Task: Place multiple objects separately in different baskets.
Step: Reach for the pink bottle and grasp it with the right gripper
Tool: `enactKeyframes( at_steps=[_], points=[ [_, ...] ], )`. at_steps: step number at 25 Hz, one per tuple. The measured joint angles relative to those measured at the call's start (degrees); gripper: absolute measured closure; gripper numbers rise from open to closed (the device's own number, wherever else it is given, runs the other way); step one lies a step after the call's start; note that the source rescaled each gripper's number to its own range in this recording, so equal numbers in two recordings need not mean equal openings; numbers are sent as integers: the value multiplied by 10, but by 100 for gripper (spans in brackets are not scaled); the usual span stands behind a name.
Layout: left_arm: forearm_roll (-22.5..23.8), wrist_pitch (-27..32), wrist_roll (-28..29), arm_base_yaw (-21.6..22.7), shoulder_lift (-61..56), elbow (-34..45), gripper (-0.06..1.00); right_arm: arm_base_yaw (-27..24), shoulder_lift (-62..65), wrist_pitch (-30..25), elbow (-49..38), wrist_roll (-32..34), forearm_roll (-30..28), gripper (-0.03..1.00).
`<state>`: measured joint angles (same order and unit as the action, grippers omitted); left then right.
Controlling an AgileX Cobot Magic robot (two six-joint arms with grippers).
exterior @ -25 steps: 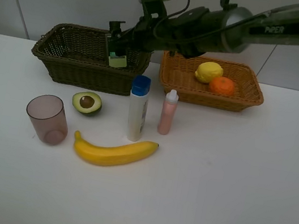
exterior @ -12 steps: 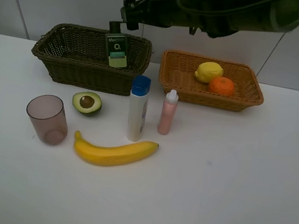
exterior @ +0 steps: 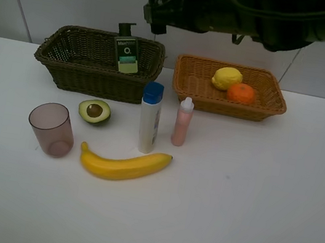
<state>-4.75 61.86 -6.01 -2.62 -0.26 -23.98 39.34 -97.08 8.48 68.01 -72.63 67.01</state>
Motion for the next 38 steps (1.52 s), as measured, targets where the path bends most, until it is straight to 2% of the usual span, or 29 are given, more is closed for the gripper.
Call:
enactKeyframes(
  at_steps=[5, 15, 22, 26, 38],
  points=[
    [0, 0, 0, 0, 0, 0, -5, 10, 48, 17, -54, 0, 59, -3],
    [0, 0, 0, 0, 0, 0, -5, 10, 89, 128, -130, -1, 208, -3],
    [0, 0, 0, 0, 0, 0, -5, 10, 90, 151, -140, -53, 290, -3],
    [0, 0, 0, 0, 0, 0, -5, 9, 79, 151, -140, -73, 312, -3],
    [0, 0, 0, 0, 0, 0, -5, 7, -1, 136, -139, -77, 329, -3]
  ],
)
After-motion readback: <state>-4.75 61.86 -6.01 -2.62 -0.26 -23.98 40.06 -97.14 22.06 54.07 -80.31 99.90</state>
